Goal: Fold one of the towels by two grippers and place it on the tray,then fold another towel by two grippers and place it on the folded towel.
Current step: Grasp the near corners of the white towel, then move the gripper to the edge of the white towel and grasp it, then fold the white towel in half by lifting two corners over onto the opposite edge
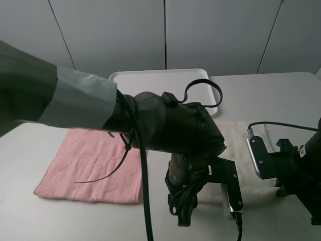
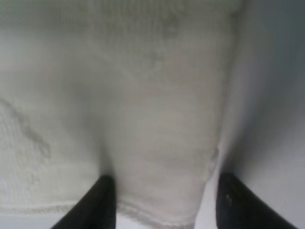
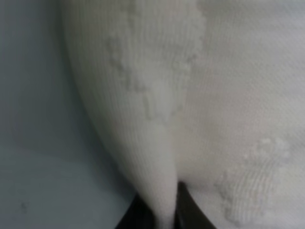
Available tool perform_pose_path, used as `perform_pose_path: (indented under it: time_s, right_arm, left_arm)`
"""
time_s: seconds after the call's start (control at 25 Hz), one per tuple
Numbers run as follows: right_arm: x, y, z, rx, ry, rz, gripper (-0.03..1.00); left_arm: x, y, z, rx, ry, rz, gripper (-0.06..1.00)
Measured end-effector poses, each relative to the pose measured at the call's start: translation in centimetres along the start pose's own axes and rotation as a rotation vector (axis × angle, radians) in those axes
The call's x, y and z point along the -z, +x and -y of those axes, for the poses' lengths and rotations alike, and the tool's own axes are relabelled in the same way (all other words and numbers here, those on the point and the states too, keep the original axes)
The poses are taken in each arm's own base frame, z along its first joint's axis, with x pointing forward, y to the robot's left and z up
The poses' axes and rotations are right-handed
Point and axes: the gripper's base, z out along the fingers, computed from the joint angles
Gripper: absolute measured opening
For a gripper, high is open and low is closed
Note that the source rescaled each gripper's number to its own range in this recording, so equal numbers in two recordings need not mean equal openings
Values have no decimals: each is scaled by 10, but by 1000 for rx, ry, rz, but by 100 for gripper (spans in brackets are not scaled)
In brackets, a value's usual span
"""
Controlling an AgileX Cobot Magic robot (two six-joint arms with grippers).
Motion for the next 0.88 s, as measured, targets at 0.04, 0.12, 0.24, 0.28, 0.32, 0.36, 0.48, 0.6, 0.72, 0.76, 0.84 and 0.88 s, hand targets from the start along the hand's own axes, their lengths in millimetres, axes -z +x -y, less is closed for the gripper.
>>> perform_pose_path:
  time_s: [0.04, 0.12, 0.24, 0.28, 0.32, 0.36, 0.48, 0.6, 0.72, 0.76, 0.84, 0.88]
  right_arm:
    - [0, 0, 0, -2, 0, 1, 1]
    - [0, 0, 0, -8, -1, 3, 1]
    - [0, 0, 0, -13, -2, 5, 1]
    - [0, -1, 0, -16, -2, 6, 1]
    - [0, -1, 0, -21, -3, 8, 1]
    - [0, -1, 0, -29, -3, 11, 1]
    - [0, -2, 0, -68, -6, 25, 1]
    - [0, -3, -1, -127, -10, 36, 1]
    - [1, -4, 0, -178, -7, 43, 1]
    - [2, -4, 0, -195, -1, 47, 1]
    - [5, -4, -1, -221, 13, 56, 0]
    - [6, -4, -2, -239, 14, 59, 0]
  left_arm:
    - [0, 0, 1, -1, 2, -3, 52]
    - [0, 0, 2, 1, 5, -4, 40]
    - [-2, 0, 1, -5, -2, -11, 22]
    - [-2, 0, 1, -8, -6, -10, 15]
    - [-2, 0, 0, -8, -13, -10, 7]
    - [-2, 0, 0, -3, -21, -10, 3]
    - [-3, 0, -2, 13, -35, -15, 0]
    - [-3, 0, -2, 13, -42, -16, 0]
    - [-3, 0, -2, 11, -45, -17, 0]
    - [-3, 0, -3, 10, -46, -18, 0]
    - [-1, 0, -3, 10, -50, -8, 0]
    - [0, 0, -4, 9, -54, -4, 0]
